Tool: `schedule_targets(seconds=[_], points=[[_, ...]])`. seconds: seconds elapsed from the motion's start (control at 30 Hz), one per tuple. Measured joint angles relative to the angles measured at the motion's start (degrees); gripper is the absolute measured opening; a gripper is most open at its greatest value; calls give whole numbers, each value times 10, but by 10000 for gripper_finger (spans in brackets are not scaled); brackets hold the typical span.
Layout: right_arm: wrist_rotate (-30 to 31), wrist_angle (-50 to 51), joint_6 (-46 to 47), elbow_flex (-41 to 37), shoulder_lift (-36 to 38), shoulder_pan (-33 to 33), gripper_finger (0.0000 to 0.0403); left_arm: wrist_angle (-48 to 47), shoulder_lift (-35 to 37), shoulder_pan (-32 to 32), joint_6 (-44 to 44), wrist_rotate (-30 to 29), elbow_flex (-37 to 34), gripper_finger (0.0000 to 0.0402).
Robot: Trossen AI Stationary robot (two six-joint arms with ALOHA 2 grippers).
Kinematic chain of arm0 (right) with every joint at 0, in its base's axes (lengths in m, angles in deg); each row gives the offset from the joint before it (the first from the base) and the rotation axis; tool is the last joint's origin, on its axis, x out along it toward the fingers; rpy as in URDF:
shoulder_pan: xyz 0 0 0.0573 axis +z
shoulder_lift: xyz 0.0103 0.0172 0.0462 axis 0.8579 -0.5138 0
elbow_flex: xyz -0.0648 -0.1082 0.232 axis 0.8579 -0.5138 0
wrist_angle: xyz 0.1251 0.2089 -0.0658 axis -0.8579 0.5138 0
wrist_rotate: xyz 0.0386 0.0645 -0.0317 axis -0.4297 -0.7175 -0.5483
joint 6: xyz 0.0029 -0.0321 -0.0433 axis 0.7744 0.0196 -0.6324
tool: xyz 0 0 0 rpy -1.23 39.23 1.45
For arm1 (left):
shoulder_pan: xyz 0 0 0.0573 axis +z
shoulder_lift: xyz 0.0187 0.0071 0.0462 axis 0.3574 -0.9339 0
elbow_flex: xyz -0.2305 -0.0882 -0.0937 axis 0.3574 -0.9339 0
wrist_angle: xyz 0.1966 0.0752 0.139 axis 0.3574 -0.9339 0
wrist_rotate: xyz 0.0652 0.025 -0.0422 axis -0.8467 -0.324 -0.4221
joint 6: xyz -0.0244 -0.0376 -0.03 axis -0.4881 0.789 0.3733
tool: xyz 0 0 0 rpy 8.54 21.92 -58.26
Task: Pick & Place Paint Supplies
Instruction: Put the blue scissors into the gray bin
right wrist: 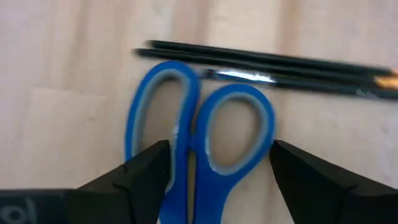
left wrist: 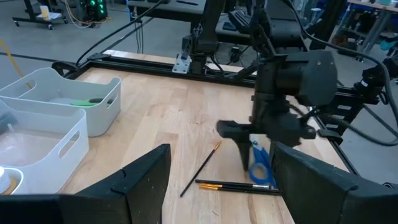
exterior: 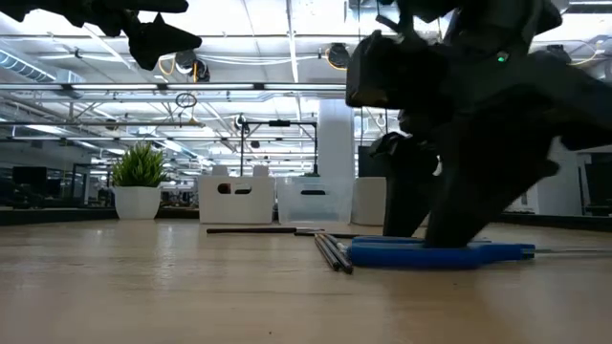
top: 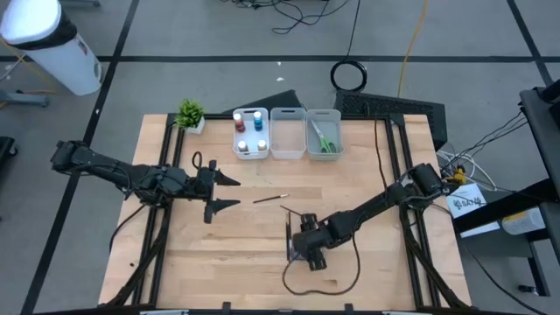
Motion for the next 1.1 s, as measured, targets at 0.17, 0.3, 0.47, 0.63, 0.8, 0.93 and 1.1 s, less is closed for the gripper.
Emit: schedule_targets(seconds=[0.17,0.3,0.47,0.63,0.8,0.93,1.1], points=[[5,-7,40,-25,1,-11,243,0,0,0,0,0,0,285],[4,-11,49,-49,1,-16,230,0,0,0,0,0,0,285],[-1,-13,98,-82,0,-30,197,0,0,0,0,0,0,285],[-6,-53,102,-118,2,-37,139,0,0,0,0,0,0,285],[-26,-93,104,-131,1,-39,120,0,0,0,-3,0,0,285],[-27,-99,102,-132,1,-39,120,0,0,0,-3,0,0,285],[-27,-116,101,-133,0,-38,120,0,0,0,-3,0,0,285]])
